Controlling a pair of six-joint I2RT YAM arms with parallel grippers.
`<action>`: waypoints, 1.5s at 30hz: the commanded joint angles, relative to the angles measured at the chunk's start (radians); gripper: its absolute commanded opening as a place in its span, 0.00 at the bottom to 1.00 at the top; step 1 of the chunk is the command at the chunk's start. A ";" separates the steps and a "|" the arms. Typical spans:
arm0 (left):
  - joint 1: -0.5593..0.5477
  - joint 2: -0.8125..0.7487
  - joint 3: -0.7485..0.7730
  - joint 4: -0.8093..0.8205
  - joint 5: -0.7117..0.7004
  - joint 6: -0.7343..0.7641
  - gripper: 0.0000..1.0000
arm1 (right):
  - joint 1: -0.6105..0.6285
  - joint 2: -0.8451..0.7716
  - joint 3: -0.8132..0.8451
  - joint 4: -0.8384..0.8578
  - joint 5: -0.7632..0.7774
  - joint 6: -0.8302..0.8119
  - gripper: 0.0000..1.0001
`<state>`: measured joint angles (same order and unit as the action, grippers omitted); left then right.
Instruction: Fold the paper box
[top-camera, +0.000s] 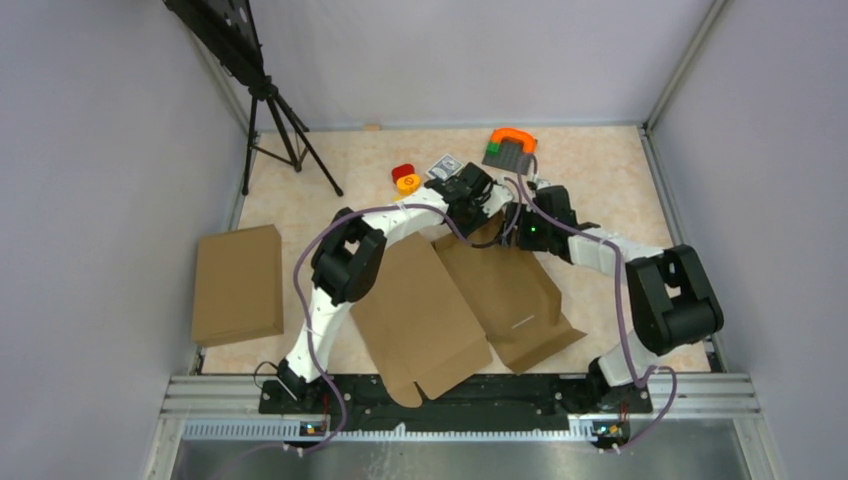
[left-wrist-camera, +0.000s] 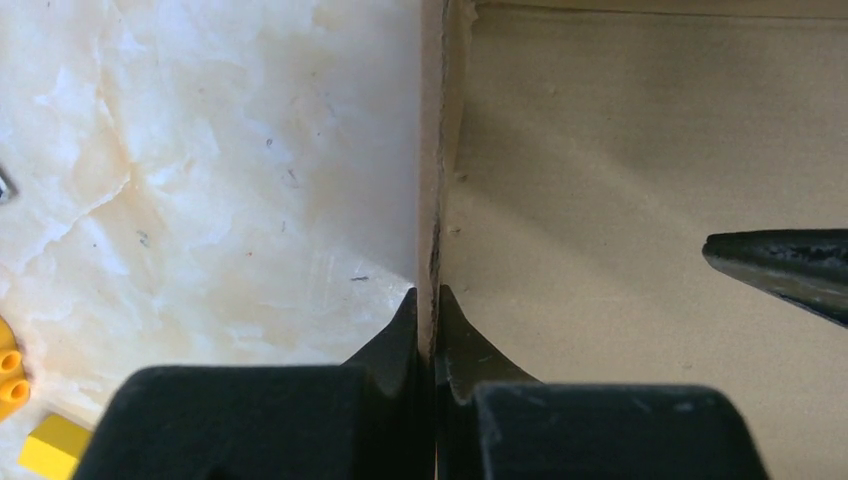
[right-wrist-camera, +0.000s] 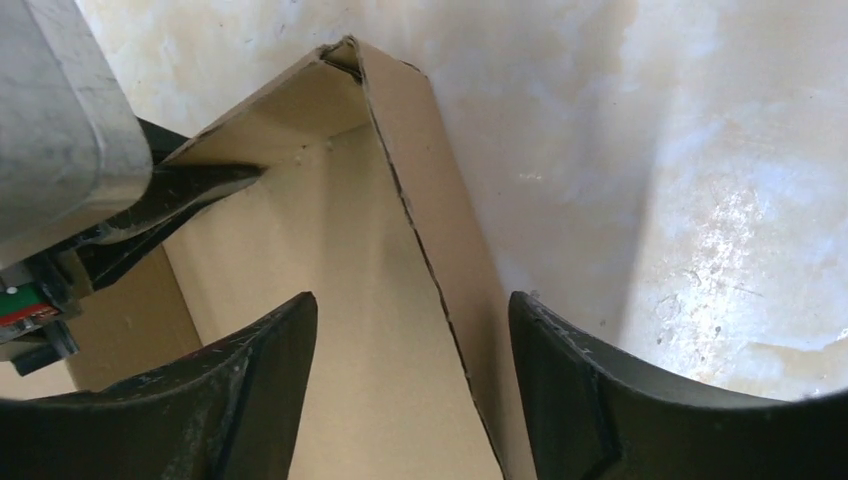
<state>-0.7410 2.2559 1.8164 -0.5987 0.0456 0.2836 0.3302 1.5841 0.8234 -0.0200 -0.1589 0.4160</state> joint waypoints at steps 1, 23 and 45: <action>-0.009 -0.055 -0.017 0.001 0.067 0.054 0.00 | -0.028 -0.055 0.002 0.157 -0.020 0.058 0.65; -0.008 -0.010 0.043 -0.030 0.108 0.066 0.13 | -0.090 0.066 0.007 0.302 -0.234 0.028 0.22; -0.017 0.004 0.020 0.030 0.120 0.039 0.11 | 0.007 0.061 -0.023 0.292 -0.269 0.018 0.20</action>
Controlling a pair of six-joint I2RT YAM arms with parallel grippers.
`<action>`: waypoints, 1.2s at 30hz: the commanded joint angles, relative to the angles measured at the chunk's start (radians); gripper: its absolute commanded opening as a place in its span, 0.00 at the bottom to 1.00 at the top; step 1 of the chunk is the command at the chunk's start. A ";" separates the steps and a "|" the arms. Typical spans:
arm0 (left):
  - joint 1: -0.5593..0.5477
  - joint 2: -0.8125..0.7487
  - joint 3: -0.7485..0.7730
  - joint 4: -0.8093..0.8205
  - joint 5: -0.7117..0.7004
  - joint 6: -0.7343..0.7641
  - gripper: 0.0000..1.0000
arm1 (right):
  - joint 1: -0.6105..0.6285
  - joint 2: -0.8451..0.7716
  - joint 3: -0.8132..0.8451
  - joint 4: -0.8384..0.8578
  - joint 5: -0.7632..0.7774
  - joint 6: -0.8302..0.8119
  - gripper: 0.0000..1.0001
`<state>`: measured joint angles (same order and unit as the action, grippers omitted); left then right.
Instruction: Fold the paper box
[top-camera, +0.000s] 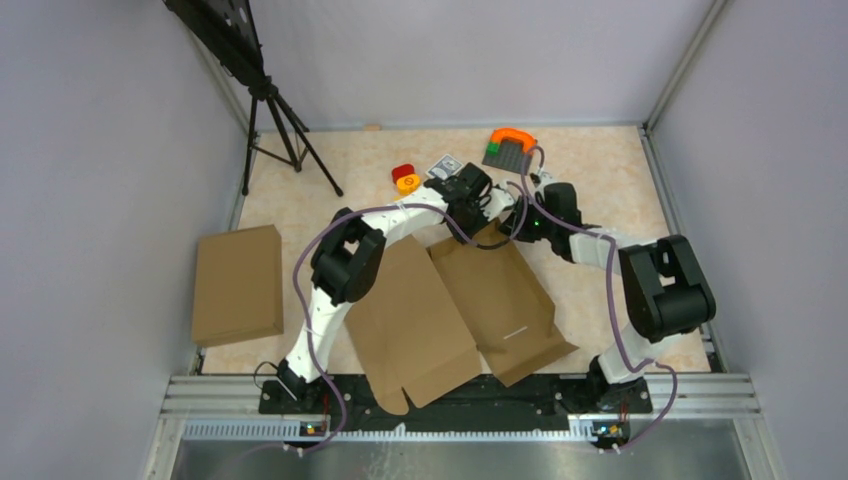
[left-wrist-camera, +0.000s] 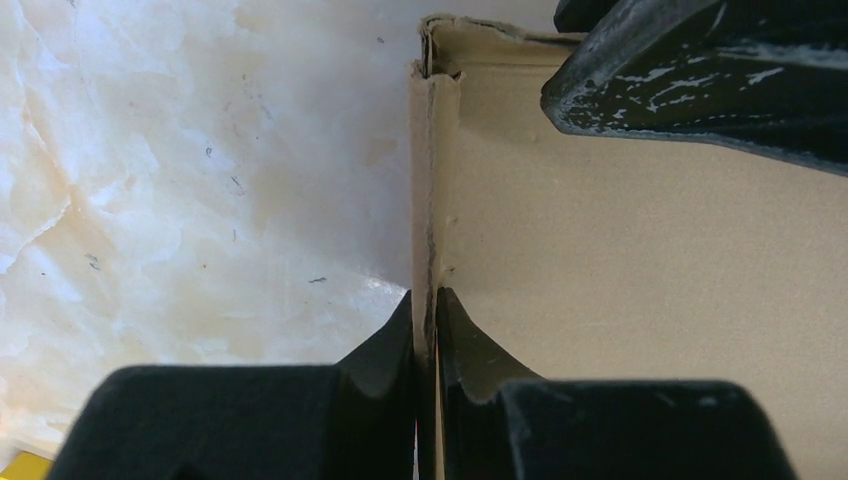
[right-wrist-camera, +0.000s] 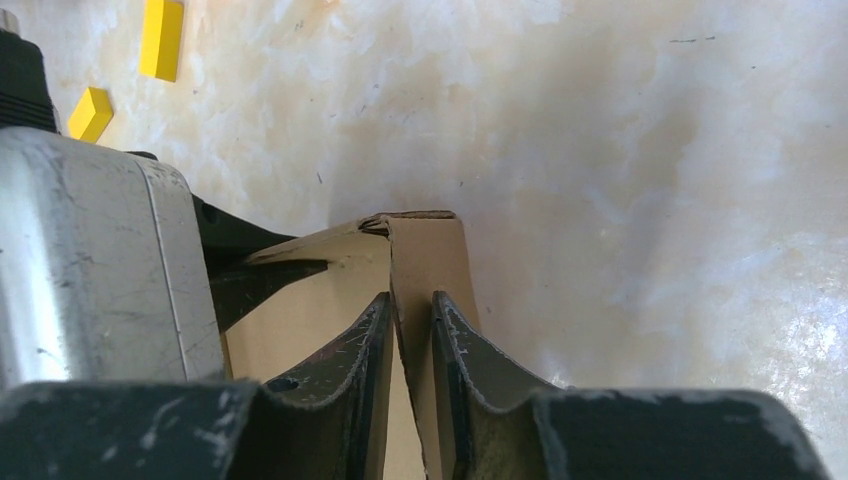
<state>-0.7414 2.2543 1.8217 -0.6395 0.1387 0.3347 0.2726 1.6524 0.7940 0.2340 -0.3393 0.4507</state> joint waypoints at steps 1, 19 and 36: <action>-0.016 0.005 0.014 0.072 0.027 -0.011 0.11 | 0.065 -0.009 0.006 0.037 -0.093 -0.015 0.20; -0.016 0.004 0.033 0.051 -0.004 -0.024 0.00 | 0.006 -0.089 -0.013 -0.032 -0.004 0.035 0.10; -0.026 -0.014 -0.007 0.100 -0.080 0.002 0.00 | -0.024 -0.318 -0.129 -0.181 0.115 0.011 0.70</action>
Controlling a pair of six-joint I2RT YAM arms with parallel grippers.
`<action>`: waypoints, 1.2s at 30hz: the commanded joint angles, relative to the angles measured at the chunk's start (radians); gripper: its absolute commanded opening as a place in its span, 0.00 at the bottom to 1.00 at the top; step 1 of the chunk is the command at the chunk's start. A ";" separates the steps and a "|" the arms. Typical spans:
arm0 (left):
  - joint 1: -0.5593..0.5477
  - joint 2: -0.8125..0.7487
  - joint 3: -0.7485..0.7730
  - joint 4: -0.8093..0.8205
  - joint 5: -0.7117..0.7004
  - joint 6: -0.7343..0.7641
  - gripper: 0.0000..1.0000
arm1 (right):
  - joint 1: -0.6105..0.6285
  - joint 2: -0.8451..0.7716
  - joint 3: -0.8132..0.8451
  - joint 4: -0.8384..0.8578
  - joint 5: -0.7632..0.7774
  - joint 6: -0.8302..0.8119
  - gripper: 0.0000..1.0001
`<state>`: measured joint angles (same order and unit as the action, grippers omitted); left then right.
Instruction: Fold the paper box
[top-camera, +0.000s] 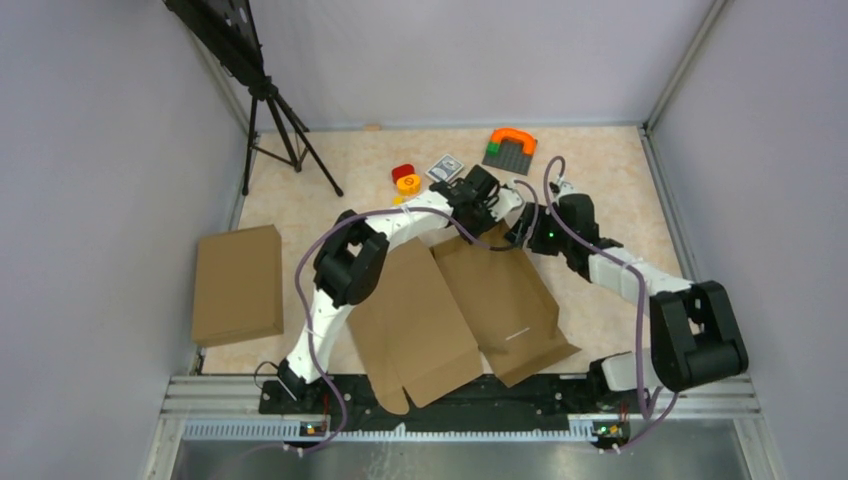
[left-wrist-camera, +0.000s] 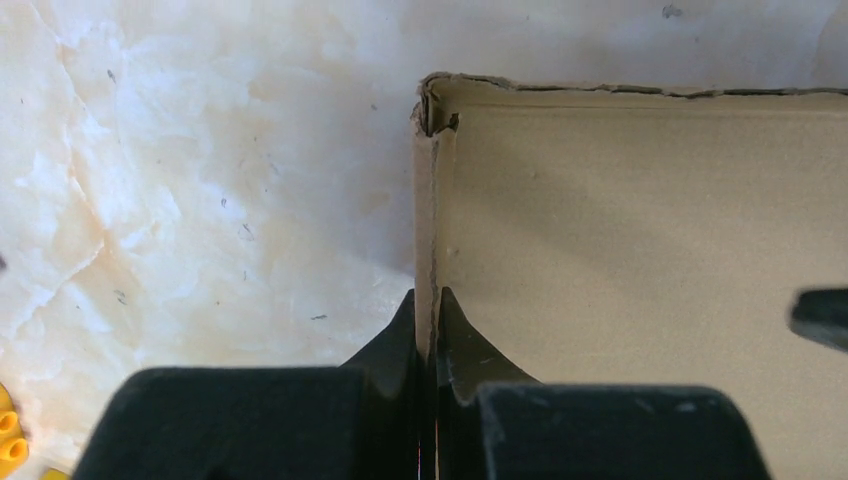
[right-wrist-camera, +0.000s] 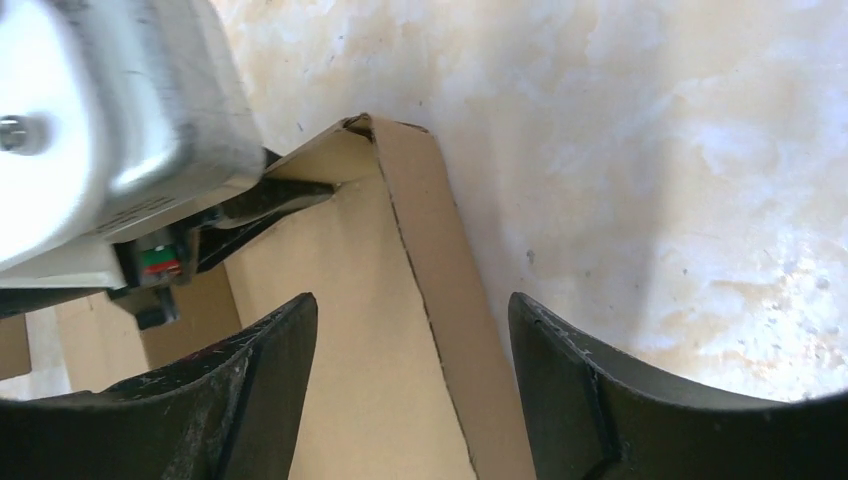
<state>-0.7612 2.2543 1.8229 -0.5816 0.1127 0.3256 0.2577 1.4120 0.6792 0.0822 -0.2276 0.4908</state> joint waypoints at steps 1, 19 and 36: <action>-0.007 -0.014 -0.009 0.042 -0.073 0.007 0.00 | -0.008 -0.081 -0.017 -0.053 0.002 -0.034 0.70; -0.042 -0.019 0.021 0.029 -0.168 0.000 0.30 | 0.038 -0.121 -0.103 -0.215 0.071 -0.066 0.59; -0.025 -0.131 0.054 -0.133 -0.117 -0.013 0.50 | 0.038 -0.101 -0.052 -0.244 0.092 -0.086 0.66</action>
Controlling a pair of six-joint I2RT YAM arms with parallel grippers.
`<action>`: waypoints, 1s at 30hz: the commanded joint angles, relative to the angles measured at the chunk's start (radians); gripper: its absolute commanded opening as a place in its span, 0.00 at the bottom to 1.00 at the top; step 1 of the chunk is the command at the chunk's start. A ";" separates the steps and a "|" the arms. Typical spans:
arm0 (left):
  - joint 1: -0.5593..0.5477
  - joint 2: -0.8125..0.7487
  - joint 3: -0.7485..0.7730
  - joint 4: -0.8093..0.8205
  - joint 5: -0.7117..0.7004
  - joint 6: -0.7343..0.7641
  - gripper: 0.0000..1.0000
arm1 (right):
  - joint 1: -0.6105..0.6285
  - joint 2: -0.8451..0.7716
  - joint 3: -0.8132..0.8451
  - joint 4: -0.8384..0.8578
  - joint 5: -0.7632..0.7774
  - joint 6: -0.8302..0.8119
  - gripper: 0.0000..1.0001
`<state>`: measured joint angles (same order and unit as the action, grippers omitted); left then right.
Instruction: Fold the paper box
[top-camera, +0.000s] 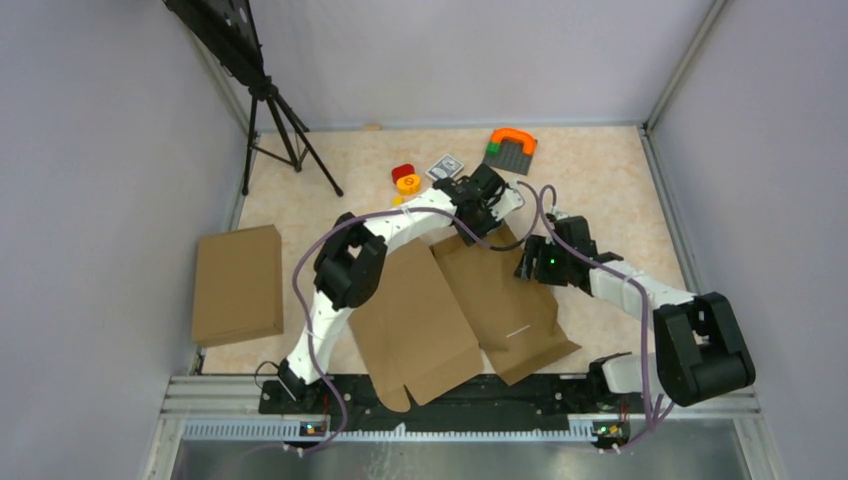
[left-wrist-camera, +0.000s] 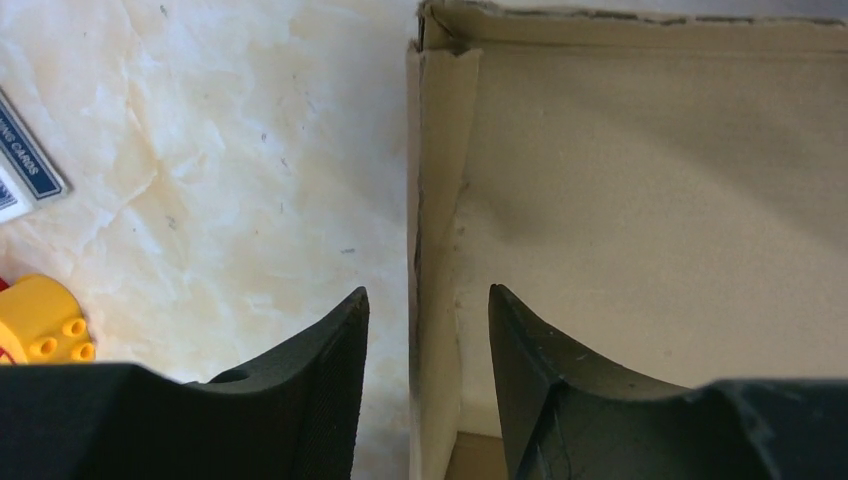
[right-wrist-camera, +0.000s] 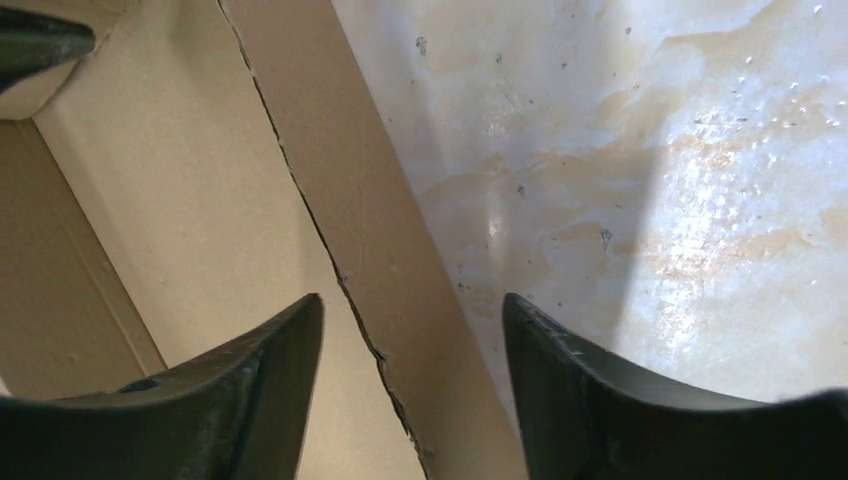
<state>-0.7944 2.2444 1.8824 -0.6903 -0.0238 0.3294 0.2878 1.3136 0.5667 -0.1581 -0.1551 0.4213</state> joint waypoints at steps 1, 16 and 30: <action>0.010 -0.144 -0.023 -0.016 0.019 -0.019 0.50 | 0.008 -0.008 0.066 -0.012 0.025 -0.017 0.70; 0.026 -0.122 -0.063 0.021 0.017 -0.022 0.50 | 0.008 -0.184 0.158 -0.249 0.089 0.007 0.81; 0.026 -0.035 -0.054 0.000 -0.001 0.002 0.40 | 0.008 -0.321 0.162 -0.355 0.123 0.057 0.82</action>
<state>-0.7692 2.2044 1.8217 -0.6949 -0.0170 0.3187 0.2878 1.0019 0.6971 -0.4984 -0.0383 0.4603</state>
